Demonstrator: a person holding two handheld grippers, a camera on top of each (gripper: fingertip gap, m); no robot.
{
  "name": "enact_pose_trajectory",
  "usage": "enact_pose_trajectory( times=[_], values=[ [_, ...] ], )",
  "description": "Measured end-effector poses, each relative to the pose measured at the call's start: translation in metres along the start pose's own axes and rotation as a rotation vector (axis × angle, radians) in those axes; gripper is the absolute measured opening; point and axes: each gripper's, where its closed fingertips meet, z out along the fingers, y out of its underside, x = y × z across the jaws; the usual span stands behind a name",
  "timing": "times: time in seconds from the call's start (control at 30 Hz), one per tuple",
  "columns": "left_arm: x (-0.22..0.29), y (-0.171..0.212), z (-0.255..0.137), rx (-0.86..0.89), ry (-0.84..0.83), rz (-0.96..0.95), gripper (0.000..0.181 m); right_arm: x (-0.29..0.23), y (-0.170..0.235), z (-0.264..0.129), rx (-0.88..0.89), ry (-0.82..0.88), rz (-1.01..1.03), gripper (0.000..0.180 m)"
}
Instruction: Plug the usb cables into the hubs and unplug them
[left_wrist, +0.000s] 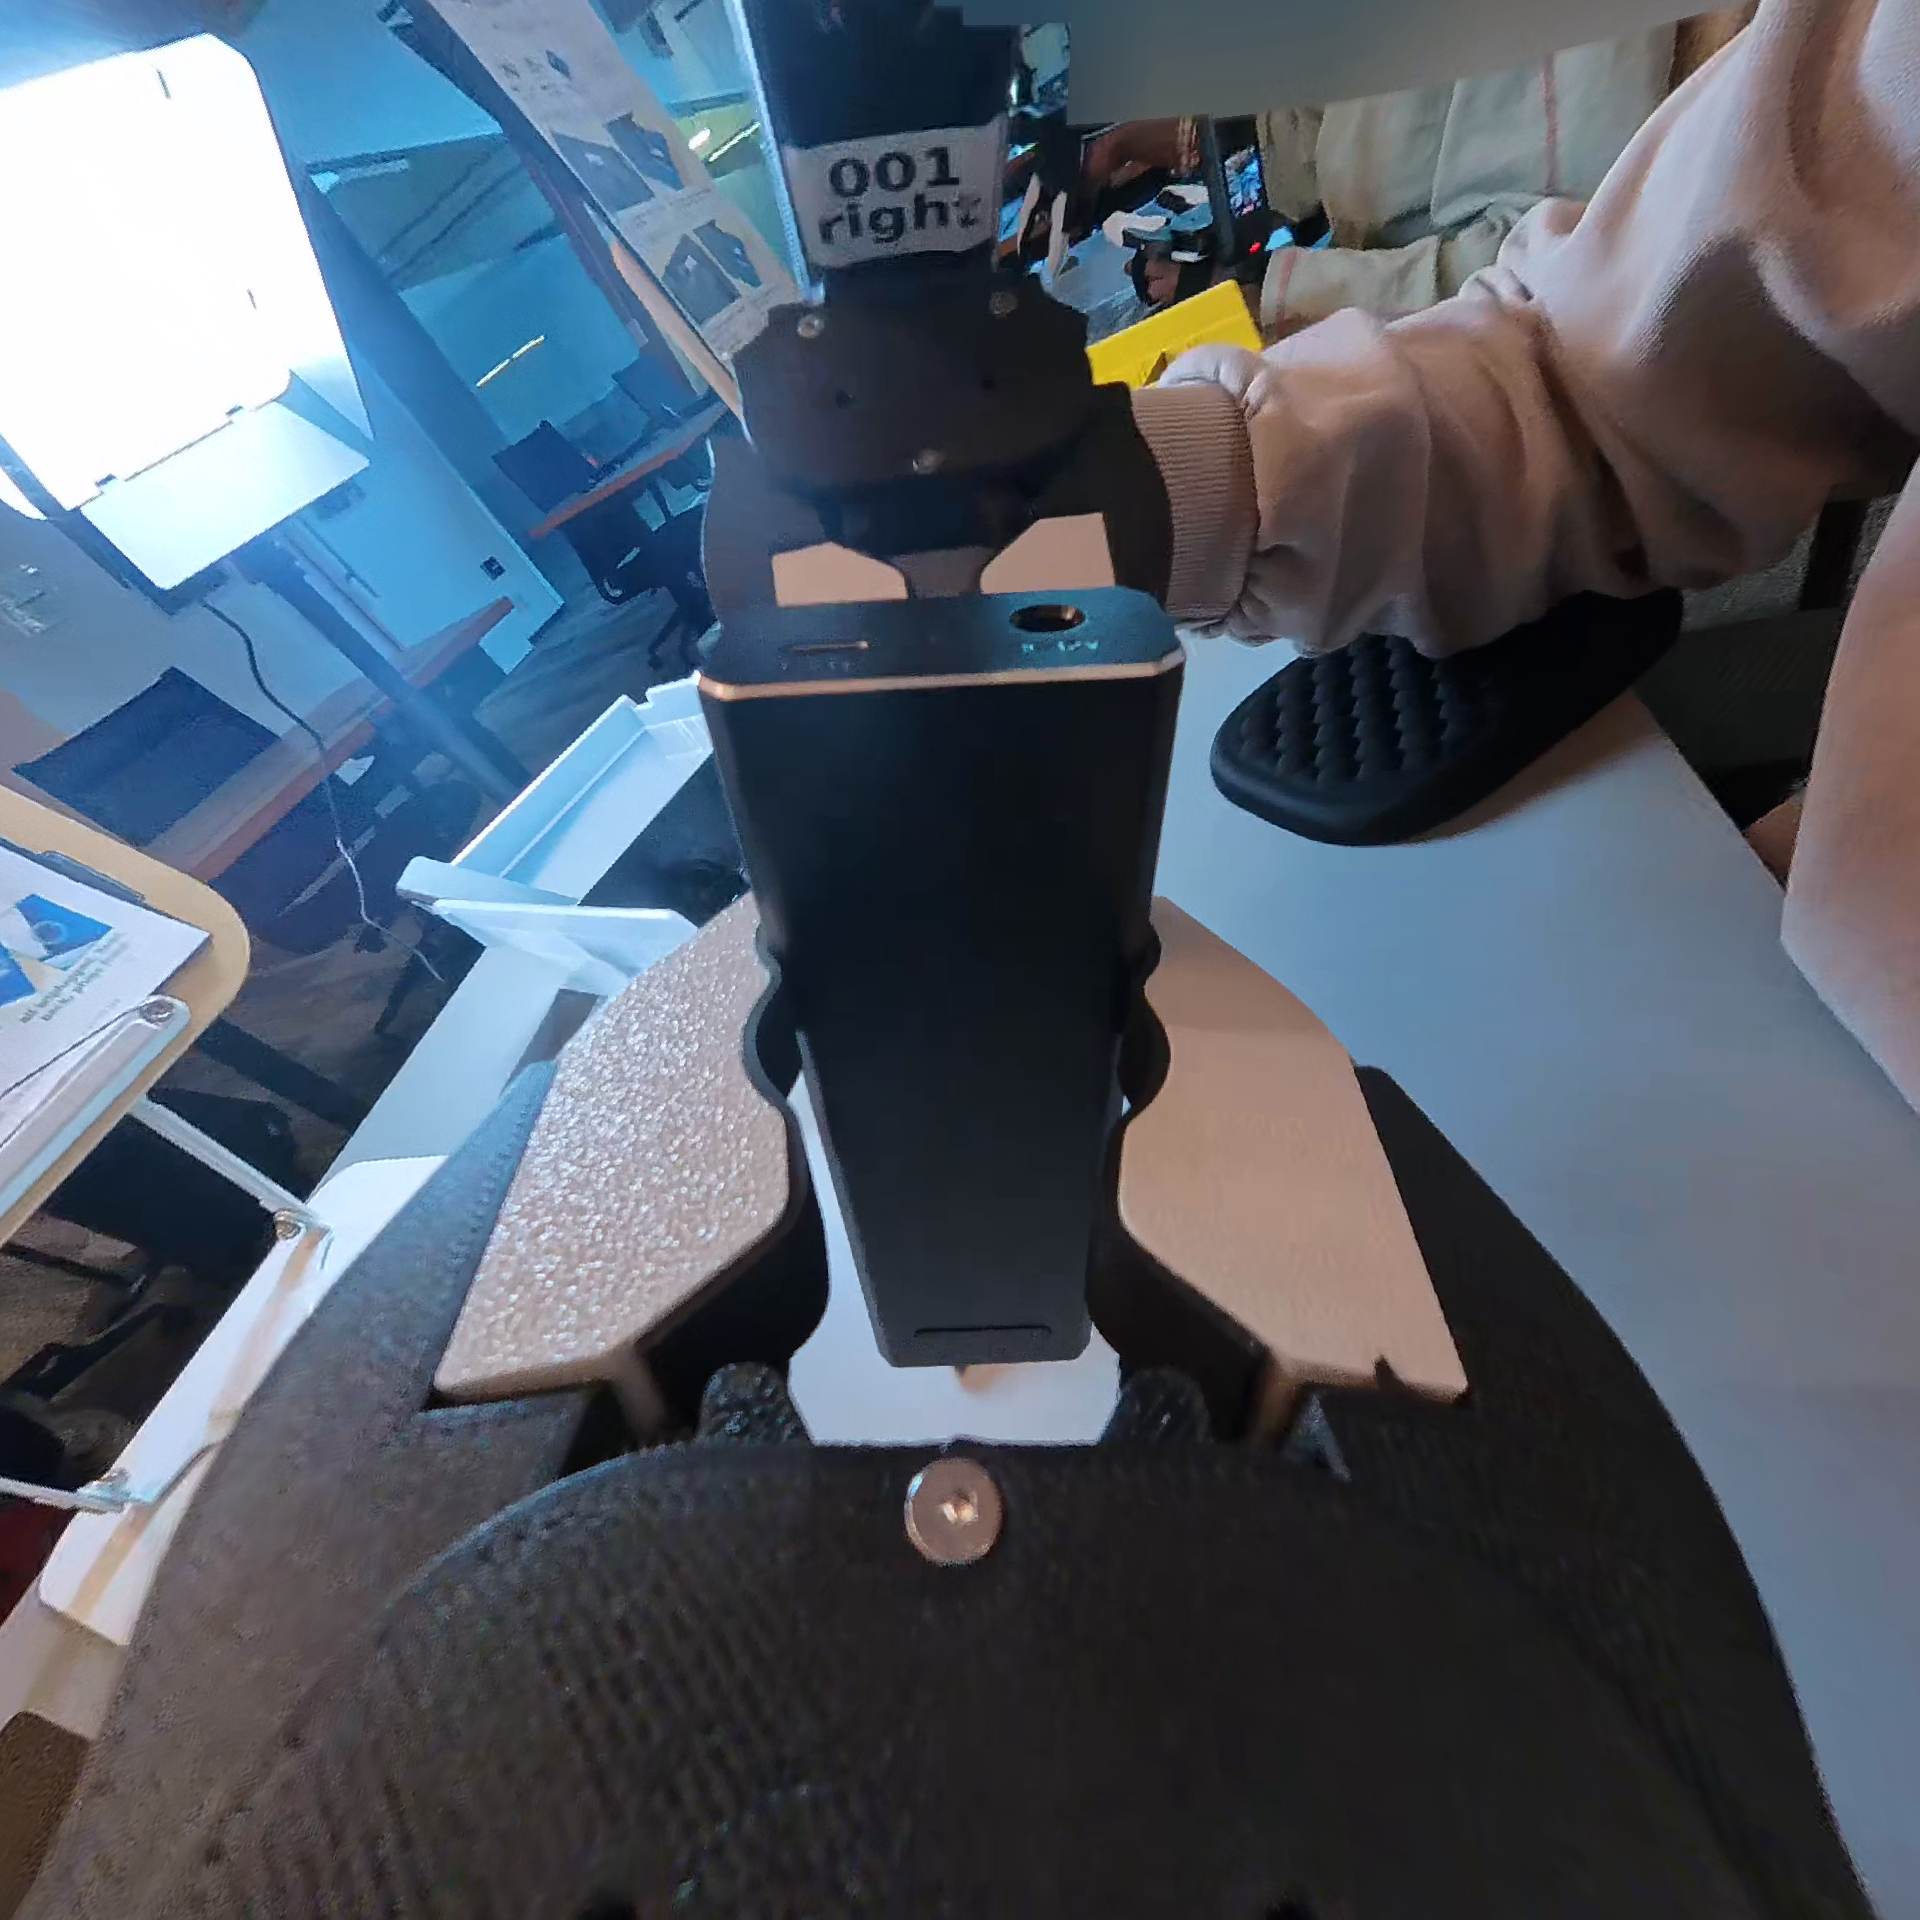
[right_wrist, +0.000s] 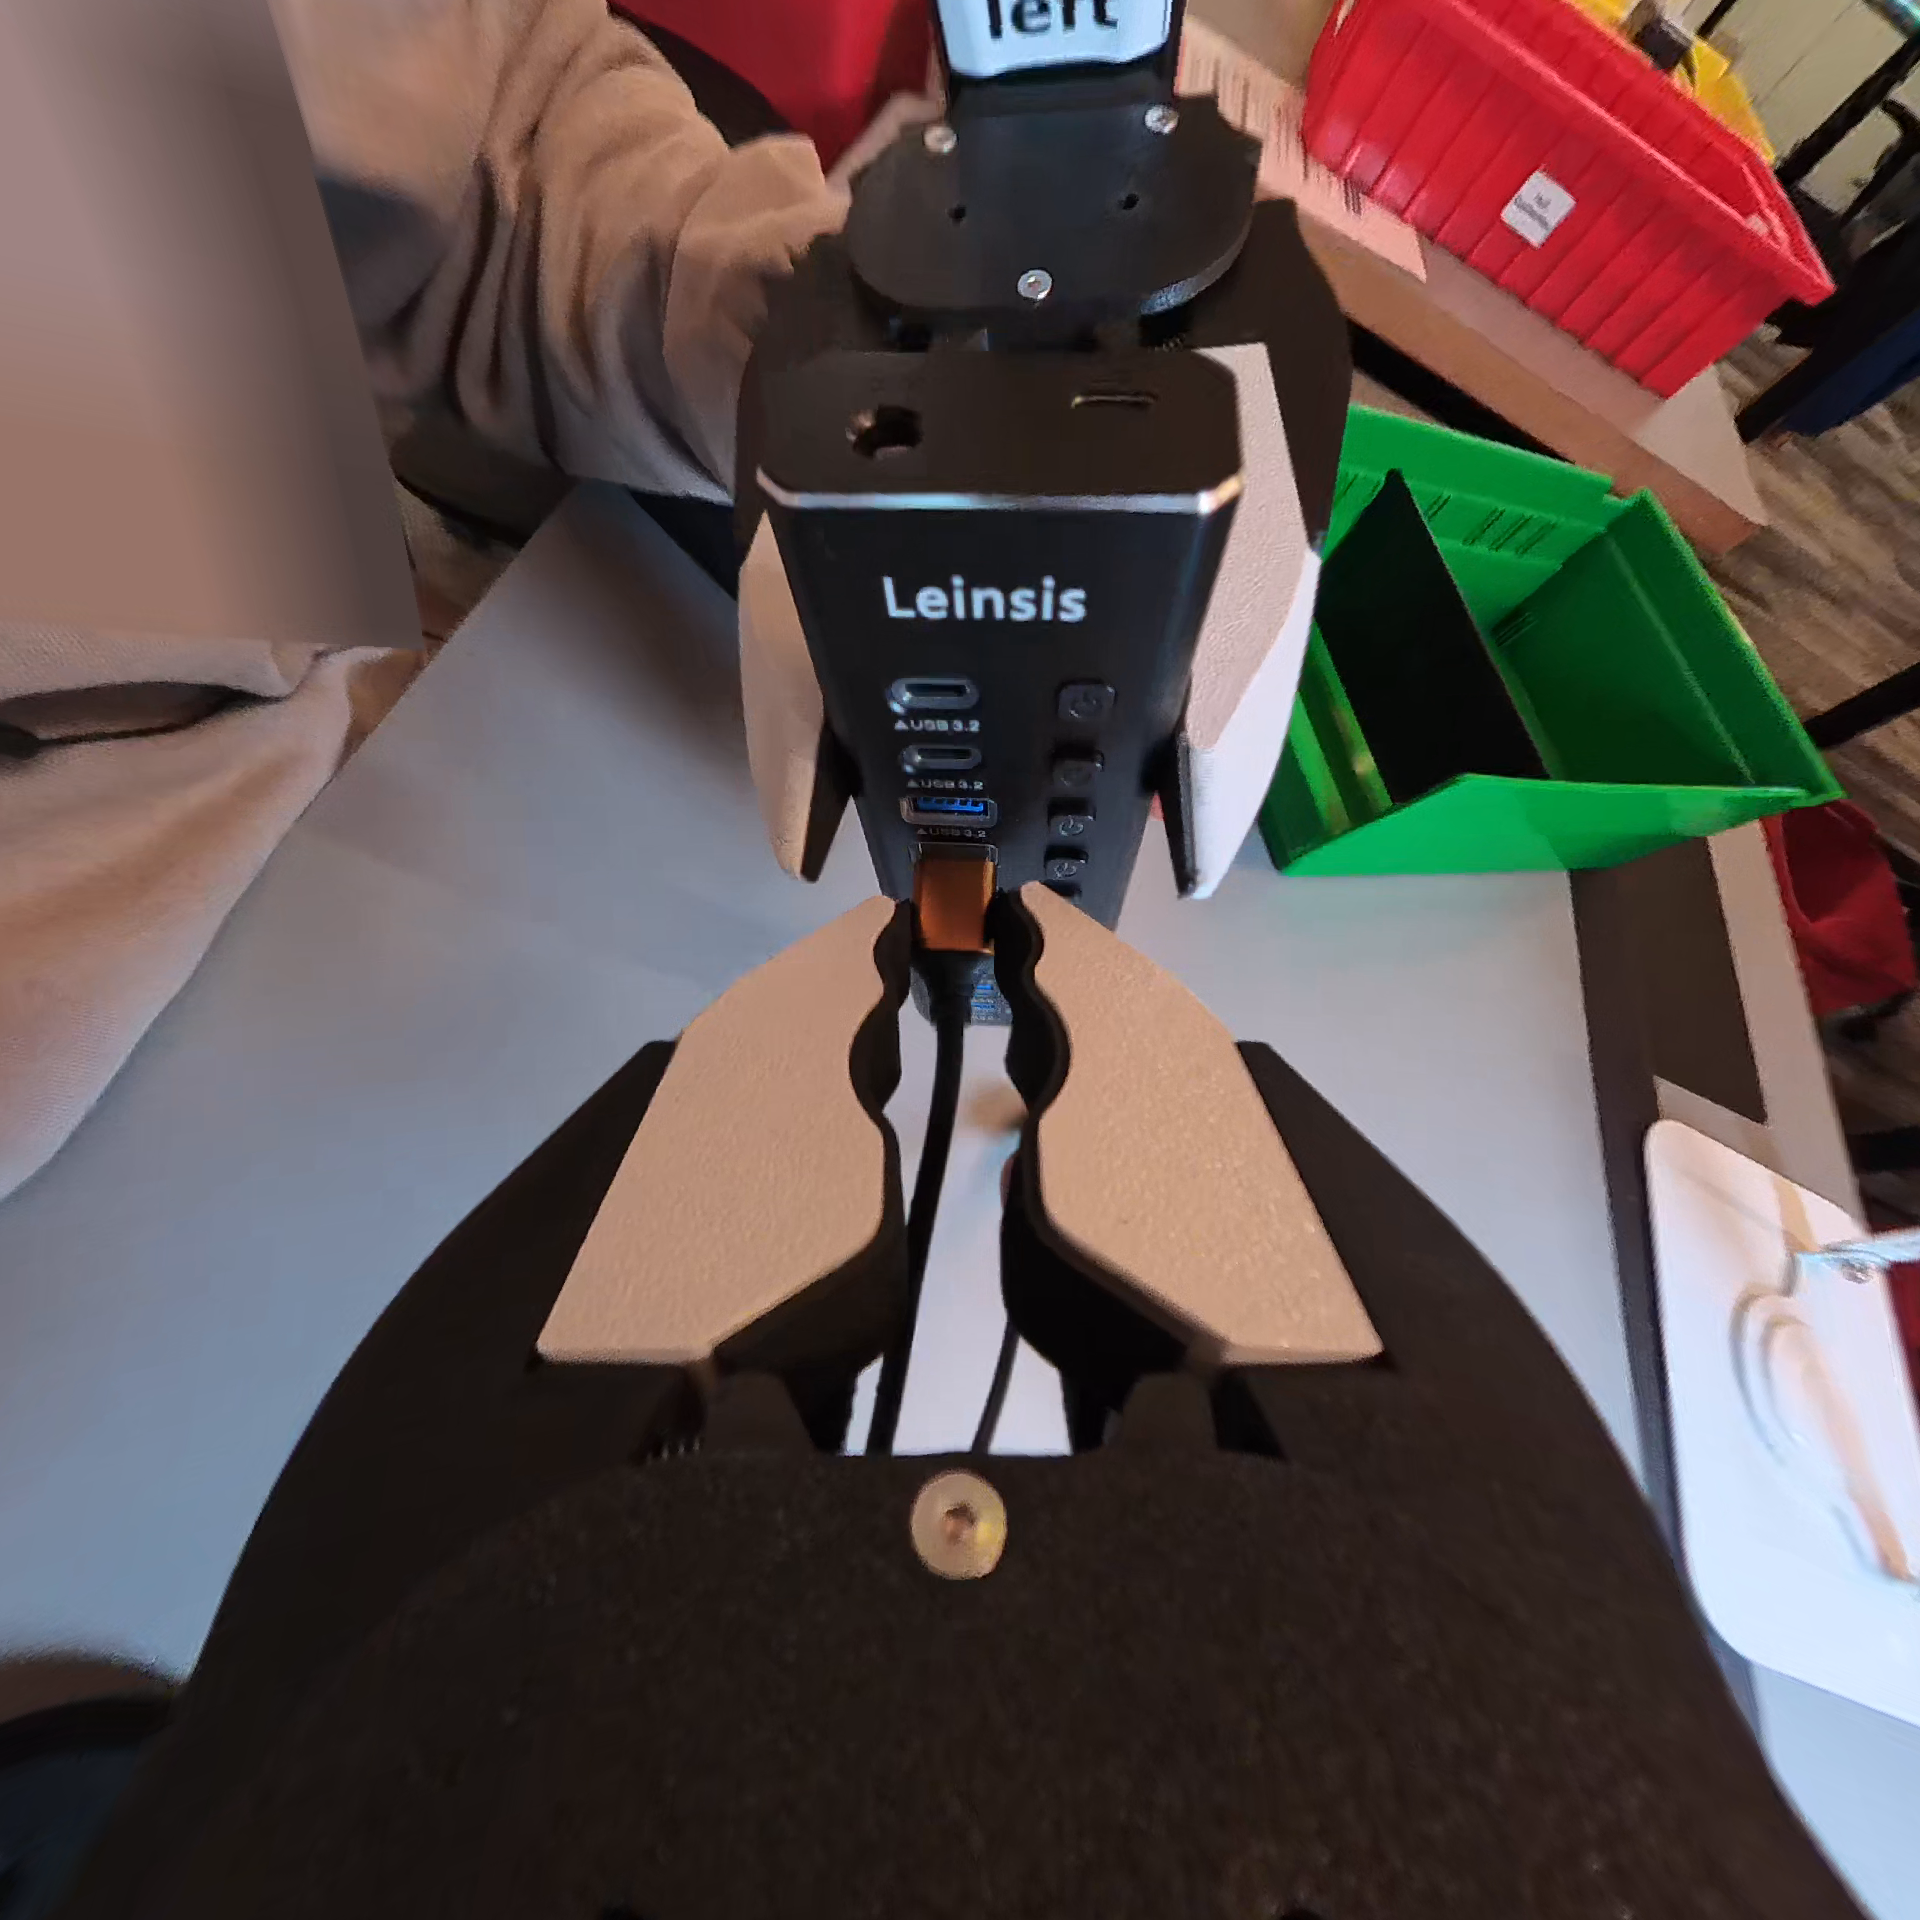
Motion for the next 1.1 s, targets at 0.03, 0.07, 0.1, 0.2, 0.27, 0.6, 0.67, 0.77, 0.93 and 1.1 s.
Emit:
enact_pose_trajectory(
  times=[0.03, 0.07, 0.1, 0.2, 0.27, 0.6, 0.67, 0.77, 0.93, 1.1],
  values=[
    [-0.001, 0.002, -0.001, -0.001, 0.000, -0.004, 0.061, 0.001, 0.001, 0.002, -0.010, 0.020, -0.011, 0.016],
    [-0.001, 0.001, -0.001, 0.007, 0.008, -0.019, 0.061, 0.002, 0.001, 0.004, -0.003, 0.028, -0.011, 0.016],
    [-0.002, -0.001, -0.002, 0.022, 0.012, -0.033, 0.061, 0.002, 0.001, 0.005, -0.003, 0.031, -0.008, 0.017],
    [-0.003, -0.002, -0.004, 0.025, 0.009, -0.030, 0.061, 0.003, 0.005, 0.010, -0.024, 0.053, -0.025, 0.020],
    [-0.003, -0.002, -0.005, 0.033, 0.010, -0.039, 0.061, 0.004, 0.000, 0.009, 0.004, 0.069, -0.049, 0.020],
    [-0.003, 0.004, -0.004, -0.011, 0.013, -0.025, 0.061, 0.005, -0.003, 0.010, 0.034, 0.077, -0.058, 0.016],
    [-0.004, 0.001, -0.006, -0.006, 0.010, -0.034, 0.061, 0.006, -0.007, 0.009, 0.086, 0.053, -0.032, 0.016],
    [-0.004, -0.003, -0.006, 0.010, 0.009, -0.044, 0.061, 0.004, -0.009, 0.006, 0.110, 0.023, -0.022, 0.016],
    [-0.003, -0.006, -0.003, 0.018, -0.004, -0.030, 0.061, 0.002, -0.008, 0.000, 0.120, 0.005, -0.015, 0.016],
    [-0.004, -0.013, -0.003, 0.042, -0.017, -0.035, 0.061, 0.003, -0.012, -0.007, 0.127, 0.002, -0.019, 0.016]
  ],
)
